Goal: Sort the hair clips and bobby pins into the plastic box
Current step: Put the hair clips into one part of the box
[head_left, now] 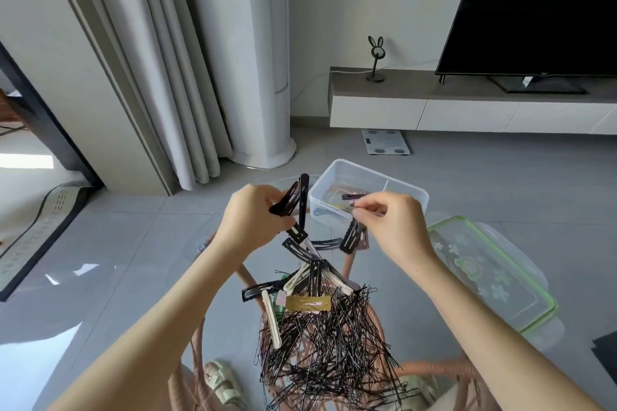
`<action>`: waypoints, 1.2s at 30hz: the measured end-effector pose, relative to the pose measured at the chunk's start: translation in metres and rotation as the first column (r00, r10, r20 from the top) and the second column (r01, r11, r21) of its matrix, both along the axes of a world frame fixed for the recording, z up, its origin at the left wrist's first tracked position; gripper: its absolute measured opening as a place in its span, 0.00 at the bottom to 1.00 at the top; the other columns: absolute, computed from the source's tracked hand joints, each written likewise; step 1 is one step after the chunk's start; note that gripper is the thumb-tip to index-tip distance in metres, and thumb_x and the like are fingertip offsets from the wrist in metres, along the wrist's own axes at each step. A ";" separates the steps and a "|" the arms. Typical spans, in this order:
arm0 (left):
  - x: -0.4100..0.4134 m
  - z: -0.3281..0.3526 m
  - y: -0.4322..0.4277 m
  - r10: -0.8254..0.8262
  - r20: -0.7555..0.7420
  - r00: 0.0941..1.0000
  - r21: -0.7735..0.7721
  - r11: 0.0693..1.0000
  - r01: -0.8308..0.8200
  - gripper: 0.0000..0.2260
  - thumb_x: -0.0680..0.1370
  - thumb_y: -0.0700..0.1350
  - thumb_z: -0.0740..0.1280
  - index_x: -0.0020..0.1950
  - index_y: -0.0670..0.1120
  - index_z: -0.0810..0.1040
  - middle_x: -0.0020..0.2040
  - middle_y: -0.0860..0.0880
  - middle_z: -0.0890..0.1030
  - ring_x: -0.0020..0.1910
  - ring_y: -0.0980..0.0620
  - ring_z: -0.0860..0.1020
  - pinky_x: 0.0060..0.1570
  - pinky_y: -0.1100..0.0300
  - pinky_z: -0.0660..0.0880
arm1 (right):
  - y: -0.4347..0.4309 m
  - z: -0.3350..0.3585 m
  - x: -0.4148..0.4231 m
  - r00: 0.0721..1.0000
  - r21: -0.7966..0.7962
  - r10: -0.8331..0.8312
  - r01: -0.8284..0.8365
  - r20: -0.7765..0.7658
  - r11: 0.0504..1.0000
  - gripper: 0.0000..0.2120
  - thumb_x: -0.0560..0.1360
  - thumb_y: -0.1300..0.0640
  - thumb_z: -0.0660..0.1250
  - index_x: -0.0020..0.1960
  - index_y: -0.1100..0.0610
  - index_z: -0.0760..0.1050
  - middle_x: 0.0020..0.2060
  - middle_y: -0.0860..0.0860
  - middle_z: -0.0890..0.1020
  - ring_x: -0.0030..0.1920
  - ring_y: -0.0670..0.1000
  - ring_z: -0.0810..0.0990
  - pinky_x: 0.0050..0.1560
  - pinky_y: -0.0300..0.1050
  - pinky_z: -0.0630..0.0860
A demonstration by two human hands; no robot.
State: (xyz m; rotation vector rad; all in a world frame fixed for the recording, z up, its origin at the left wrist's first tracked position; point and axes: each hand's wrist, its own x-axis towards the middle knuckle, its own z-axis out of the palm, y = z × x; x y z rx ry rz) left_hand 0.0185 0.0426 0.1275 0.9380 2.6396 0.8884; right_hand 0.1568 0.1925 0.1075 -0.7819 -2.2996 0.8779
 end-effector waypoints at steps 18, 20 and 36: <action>-0.013 0.000 0.133 -0.071 0.053 0.996 -0.014 0.997 0.072 0.06 0.68 0.36 0.71 0.39 0.44 0.75 0.34 0.44 0.77 0.33 0.46 0.73 0.33 0.61 0.71 | 0.072 -0.027 -0.029 0.981 -0.096 -0.191 0.194 0.038 0.976 0.11 0.76 0.63 0.60 0.46 0.63 0.81 0.42 0.57 0.84 0.45 0.56 0.80 0.42 0.41 0.69; -0.012 -0.009 0.143 -0.070 0.070 0.995 -0.059 0.995 0.075 0.05 0.68 0.36 0.71 0.38 0.43 0.77 0.33 0.44 0.76 0.31 0.46 0.73 0.27 0.64 0.68 | 0.072 -0.029 -0.014 0.978 -0.115 -0.209 0.210 0.022 0.971 0.10 0.75 0.63 0.60 0.47 0.61 0.81 0.43 0.56 0.84 0.46 0.55 0.80 0.44 0.39 0.68; -0.013 -0.022 0.020 -0.168 -0.022 0.985 -0.384 0.911 0.147 0.16 0.78 0.53 0.61 0.61 0.47 0.78 0.57 0.47 0.82 0.50 0.47 0.80 0.48 0.56 0.74 | -0.018 -0.056 0.000 0.823 -0.042 0.316 -0.336 0.472 0.941 0.27 0.75 0.45 0.63 0.69 0.57 0.65 0.67 0.54 0.71 0.65 0.53 0.71 0.67 0.50 0.67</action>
